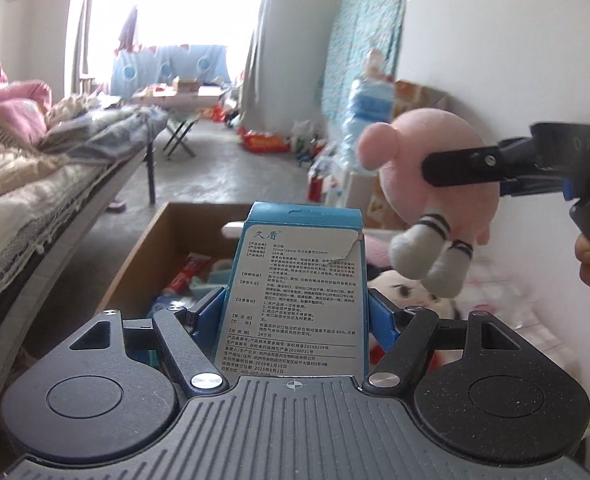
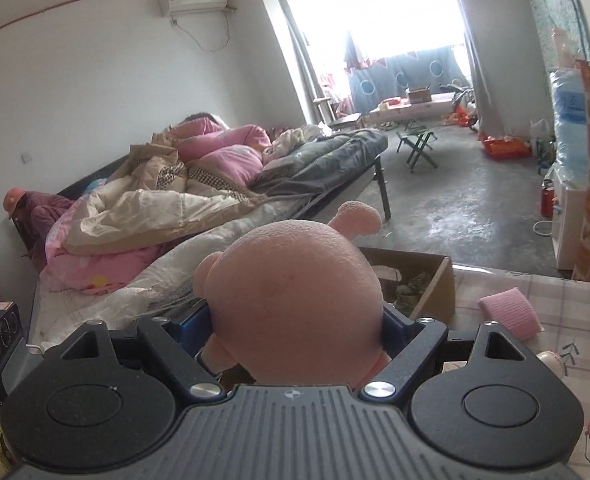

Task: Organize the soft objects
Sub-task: 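Carry the medicine box with the left while the right carries the pig over the box, then release the medicine box with the left while the right drops the pig into the box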

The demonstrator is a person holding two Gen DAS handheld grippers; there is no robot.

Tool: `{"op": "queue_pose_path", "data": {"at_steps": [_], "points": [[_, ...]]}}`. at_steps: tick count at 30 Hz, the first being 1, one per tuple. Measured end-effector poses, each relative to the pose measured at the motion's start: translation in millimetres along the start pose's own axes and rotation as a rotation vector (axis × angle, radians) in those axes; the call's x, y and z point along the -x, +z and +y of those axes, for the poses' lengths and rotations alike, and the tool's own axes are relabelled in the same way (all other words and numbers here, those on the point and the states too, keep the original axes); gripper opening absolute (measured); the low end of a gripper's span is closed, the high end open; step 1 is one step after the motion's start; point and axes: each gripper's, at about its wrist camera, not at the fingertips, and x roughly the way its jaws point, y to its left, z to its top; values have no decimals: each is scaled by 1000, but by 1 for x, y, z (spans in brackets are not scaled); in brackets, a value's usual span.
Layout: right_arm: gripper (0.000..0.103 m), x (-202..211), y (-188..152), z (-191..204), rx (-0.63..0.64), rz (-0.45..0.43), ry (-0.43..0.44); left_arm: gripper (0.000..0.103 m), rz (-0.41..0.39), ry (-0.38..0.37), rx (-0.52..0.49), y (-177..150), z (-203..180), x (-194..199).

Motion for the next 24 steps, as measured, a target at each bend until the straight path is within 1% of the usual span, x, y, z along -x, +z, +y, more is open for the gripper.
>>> {"op": "queue_pose_path", "data": {"at_steps": [2, 4, 7, 11, 15, 21, 22, 24], "points": [[87, -36, 7, -3, 11, 54, -13, 73, 38, 22, 14, -1, 13, -18], [87, -71, 12, -8, 20, 114, -33, 73, 90, 25, 35, -4, 27, -43], [87, -122, 16, -19, 38, 212, -67, 73, 178, 3, 62, -15, 42, -74], [87, -175, 13, -33, 78, 328, -113, 73, 312, -30, 80, -24, 49, -125], [87, -210, 5, -43, 137, 425, -137, 73, 438, -72, 116, -32, 55, -166], [88, -253, -2, -47, 227, 555, -158, 73, 590, -109, 164, -45, 58, -206], [88, -258, -3, -47, 240, 574, -168, 73, 611, -130, 187, -46, 61, -210], [89, -267, -4, -47, 267, 622, -180, 73, 628, -132, 213, -46, 64, -213]]}}
